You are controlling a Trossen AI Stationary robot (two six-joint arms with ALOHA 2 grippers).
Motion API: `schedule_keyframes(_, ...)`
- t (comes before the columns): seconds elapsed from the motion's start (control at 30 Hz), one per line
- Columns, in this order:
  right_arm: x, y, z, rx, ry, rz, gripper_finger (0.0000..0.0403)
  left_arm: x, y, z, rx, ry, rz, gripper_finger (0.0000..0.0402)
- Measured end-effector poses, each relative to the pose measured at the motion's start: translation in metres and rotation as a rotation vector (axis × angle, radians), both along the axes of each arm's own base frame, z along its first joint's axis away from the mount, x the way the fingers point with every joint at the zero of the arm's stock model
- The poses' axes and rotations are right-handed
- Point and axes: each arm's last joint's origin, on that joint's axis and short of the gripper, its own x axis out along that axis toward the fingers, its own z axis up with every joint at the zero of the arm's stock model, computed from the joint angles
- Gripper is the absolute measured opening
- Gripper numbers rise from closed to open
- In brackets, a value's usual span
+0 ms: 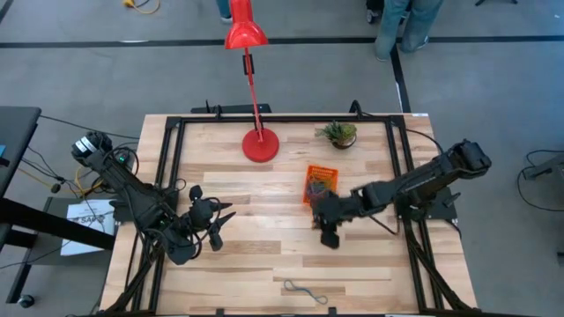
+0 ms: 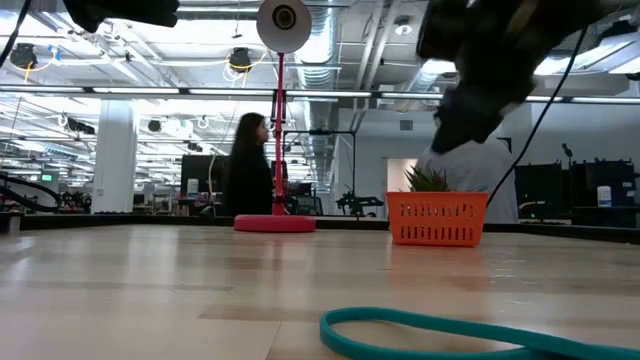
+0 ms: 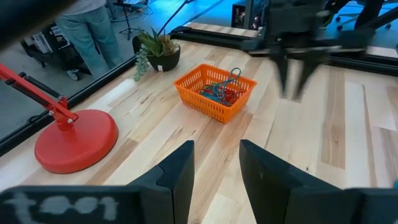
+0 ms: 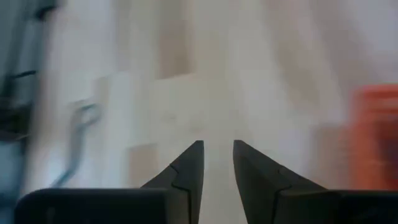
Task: Pick and place items into bin
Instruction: Put the blue rubberband into the orange basket
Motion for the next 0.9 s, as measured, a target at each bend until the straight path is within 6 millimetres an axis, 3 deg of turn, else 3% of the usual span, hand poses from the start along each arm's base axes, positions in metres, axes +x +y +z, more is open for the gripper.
schedule_keyframes(0.17, -0.008, 0.047, 0.007, 0.010, -0.119, 0.129, 0.0082, -0.001, 0.001, -0.003, 0.007, 0.008, 0.000, 0.0119)
schedule_keyframes(0.3, -0.011, 0.090, -0.001, -0.014, -0.262, 0.172, 0.0082, -0.002, 0.002, -0.009, 0.007, 0.018, 0.006, 0.0119)
schedule_keyframes(0.47, -0.009, 0.131, -0.035, -0.041, -0.332, 0.192, 0.0082, -0.003, 0.003, -0.014, -0.010, 0.010, 0.016, 0.0119)
schedule_keyframes(0.67, 0.002, 0.163, -0.075, -0.091, -0.258, 0.245, 0.0082, -0.003, 0.003, -0.017, -0.009, 0.014, 0.018, 0.0119)
schedule_keyframes(0.9, 0.021, 0.184, -0.091, -0.132, -0.190, 0.254, 0.0082, -0.003, 0.002, -0.017, -0.061, 0.018, 0.007, 0.0119)
